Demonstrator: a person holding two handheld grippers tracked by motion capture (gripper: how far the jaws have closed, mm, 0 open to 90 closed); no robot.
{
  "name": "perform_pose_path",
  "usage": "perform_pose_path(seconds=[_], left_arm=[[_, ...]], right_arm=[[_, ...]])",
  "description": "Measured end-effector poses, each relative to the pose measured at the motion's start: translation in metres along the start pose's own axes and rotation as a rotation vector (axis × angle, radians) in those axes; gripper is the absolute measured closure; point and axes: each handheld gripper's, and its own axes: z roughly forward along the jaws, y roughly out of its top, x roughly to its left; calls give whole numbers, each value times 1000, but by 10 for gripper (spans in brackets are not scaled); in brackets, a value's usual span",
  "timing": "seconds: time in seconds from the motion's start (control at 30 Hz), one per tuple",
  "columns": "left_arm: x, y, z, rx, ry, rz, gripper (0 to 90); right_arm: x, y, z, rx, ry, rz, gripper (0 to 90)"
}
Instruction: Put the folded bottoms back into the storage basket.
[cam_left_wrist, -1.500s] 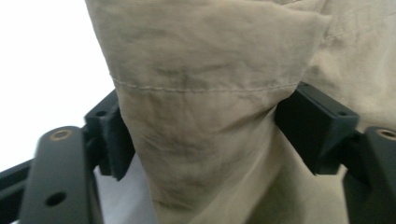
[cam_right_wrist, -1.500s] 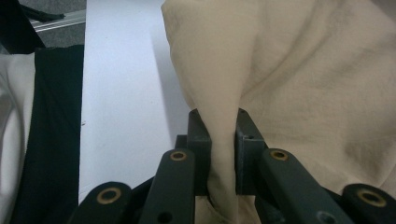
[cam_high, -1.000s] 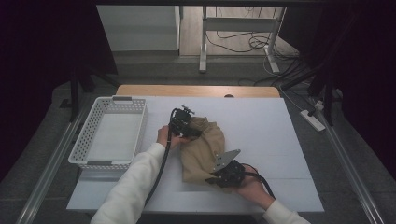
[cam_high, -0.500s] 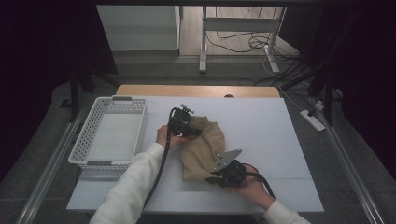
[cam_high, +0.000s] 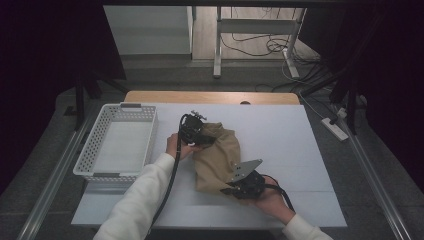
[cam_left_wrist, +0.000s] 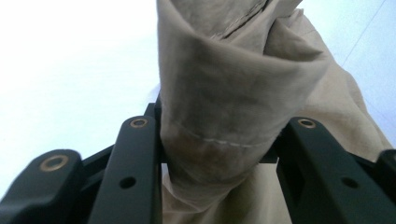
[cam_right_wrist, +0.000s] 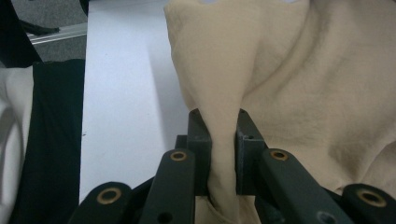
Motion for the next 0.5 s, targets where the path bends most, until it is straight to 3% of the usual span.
perform_pose_path(seconds=[0.5], left_arm=[[-1, -2, -11, -35, -25, -2, 645]], right_arm=[[1, 1, -6, -30, -18, 0, 799]])
